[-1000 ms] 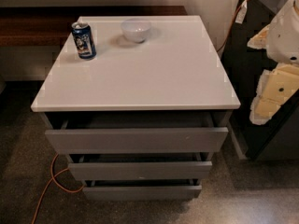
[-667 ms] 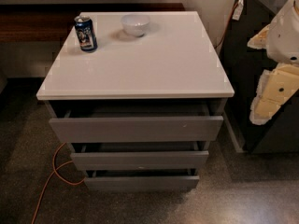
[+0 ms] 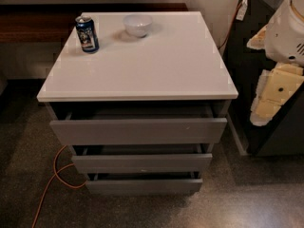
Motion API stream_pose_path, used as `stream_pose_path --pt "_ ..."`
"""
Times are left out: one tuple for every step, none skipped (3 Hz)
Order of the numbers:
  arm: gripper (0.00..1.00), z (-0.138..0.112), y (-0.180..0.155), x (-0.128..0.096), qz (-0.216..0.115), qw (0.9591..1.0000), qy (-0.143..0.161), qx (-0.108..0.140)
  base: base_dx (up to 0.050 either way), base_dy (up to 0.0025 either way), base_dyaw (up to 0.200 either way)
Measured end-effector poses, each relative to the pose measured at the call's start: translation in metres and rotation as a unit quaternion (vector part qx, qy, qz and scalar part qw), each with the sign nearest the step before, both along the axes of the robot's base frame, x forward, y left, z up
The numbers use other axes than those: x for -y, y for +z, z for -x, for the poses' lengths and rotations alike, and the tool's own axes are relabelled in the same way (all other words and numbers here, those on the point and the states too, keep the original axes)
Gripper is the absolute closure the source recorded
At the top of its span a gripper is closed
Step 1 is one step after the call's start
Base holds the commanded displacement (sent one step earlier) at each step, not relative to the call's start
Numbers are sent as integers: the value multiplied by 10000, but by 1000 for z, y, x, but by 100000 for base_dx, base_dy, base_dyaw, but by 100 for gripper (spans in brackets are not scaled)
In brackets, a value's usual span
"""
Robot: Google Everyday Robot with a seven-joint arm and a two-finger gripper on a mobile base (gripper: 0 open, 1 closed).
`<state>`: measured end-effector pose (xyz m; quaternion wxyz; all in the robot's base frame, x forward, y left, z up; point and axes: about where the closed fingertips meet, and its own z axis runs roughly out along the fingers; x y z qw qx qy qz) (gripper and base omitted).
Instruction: Open middle drawer
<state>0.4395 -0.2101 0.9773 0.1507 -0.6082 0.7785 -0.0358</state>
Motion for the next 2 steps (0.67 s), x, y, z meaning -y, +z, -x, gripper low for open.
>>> stream_pose_path --pt "0 6 -18 -17 -178 9998 115 -63 0 0 0" --pt "0 18 -52 -42 -549 9979 329 -118 0 0 0"
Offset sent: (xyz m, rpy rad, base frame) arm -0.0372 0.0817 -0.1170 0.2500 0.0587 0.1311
